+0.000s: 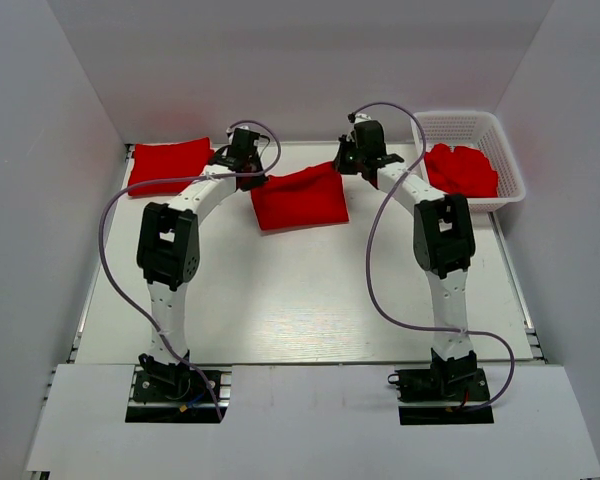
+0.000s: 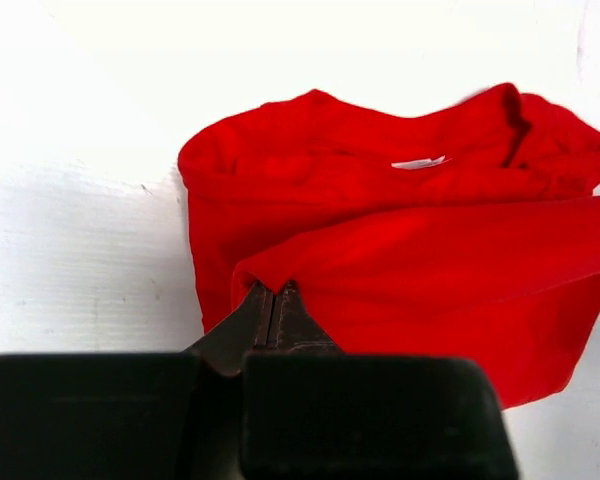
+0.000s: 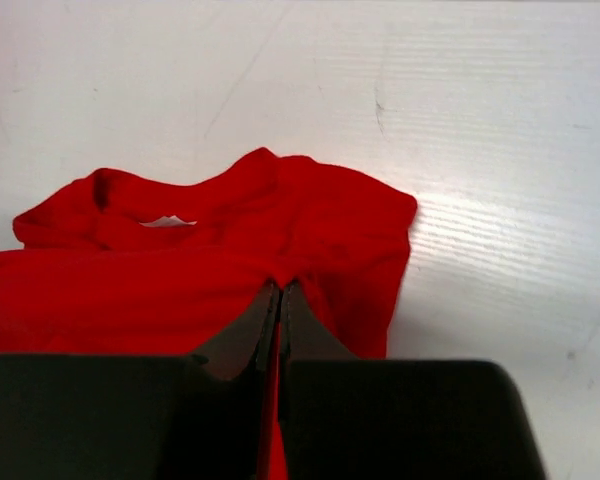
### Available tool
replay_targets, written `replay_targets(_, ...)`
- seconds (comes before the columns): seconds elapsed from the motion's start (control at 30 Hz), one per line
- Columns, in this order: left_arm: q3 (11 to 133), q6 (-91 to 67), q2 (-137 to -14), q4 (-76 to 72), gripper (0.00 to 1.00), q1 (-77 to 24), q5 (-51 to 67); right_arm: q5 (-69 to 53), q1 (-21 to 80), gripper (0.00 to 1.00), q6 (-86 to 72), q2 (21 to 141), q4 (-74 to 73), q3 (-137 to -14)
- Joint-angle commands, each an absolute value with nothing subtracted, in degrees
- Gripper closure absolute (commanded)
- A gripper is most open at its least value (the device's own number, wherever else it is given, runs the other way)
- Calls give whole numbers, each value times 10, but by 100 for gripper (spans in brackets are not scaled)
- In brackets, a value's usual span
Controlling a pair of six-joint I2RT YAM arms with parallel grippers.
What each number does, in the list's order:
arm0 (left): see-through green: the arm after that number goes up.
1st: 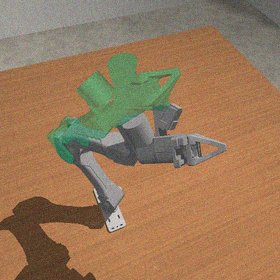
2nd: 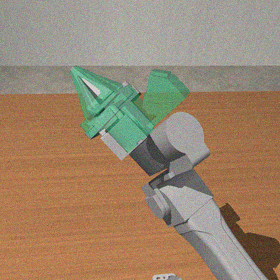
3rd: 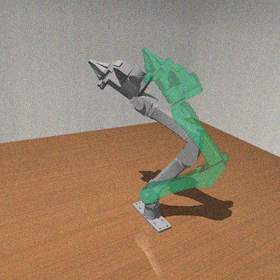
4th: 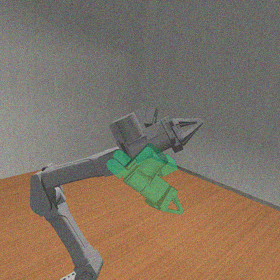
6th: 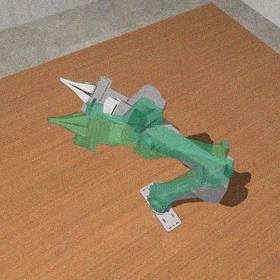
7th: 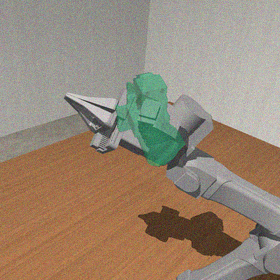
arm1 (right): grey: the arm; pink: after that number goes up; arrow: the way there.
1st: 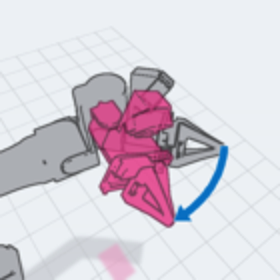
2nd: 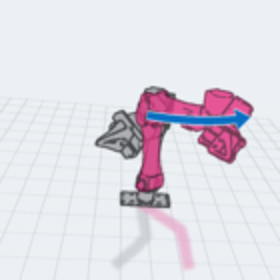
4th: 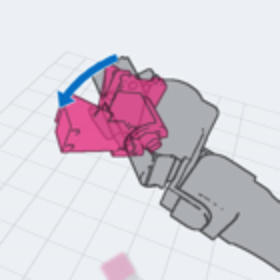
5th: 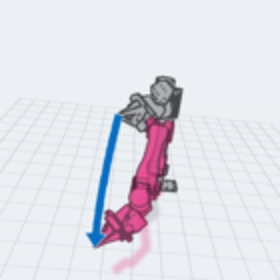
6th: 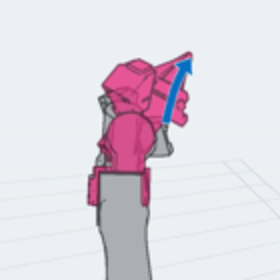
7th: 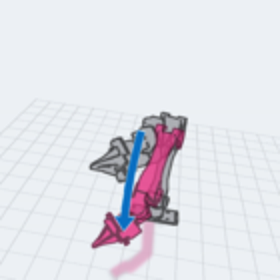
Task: Fold and stack the t-shirts
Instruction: Fold the long partially folded tshirt into a neat square, then put the neatly folded tshirt into the corner of the board with the left arm
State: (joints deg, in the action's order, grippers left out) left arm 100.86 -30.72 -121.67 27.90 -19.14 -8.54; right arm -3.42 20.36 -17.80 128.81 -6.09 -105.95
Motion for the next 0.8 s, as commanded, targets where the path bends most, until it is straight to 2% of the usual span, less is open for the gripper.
replay_targets(0.0,1017,-307,-1220,258,100,-176,-103,-54,196,100,-184,1296,27,-1070)
replay_targets(0.03,1025,-307,-1220,258,91,-176,-103,-56,197,97,-184,1299,26,-1072)
replay_targets(0.07,1025,-301,-1220,258,67,-176,-97,-59,196,89,-177,1303,28,-1082)
replay_targets(0.1,1025,-293,-1220,258,36,-176,-97,-62,196,63,-175,1303,27,-1085)
replay_targets(0.13,1031,-293,-1220,251,1,-171,-97,-61,198,49,-169,1302,26,-1086)
replay_targets(0.17,1031,-287,-1220,245,0,-171,-97,-62,196,26,-164,1302,25,-1092)
replay_targets(0.2,1039,-280,-1213,245,0,-165,-97,-60,197,10,-161,1296,18,-1095)
replay_targets(0.4,1043,-260,-1181,266,0,-160,-102,-57,198,10,-136,1238,-14,-1061)
replay_targets(0.77,946,-247,-1168,253,0,-160,-2,-56,199,10,-143,1080,22,-826)
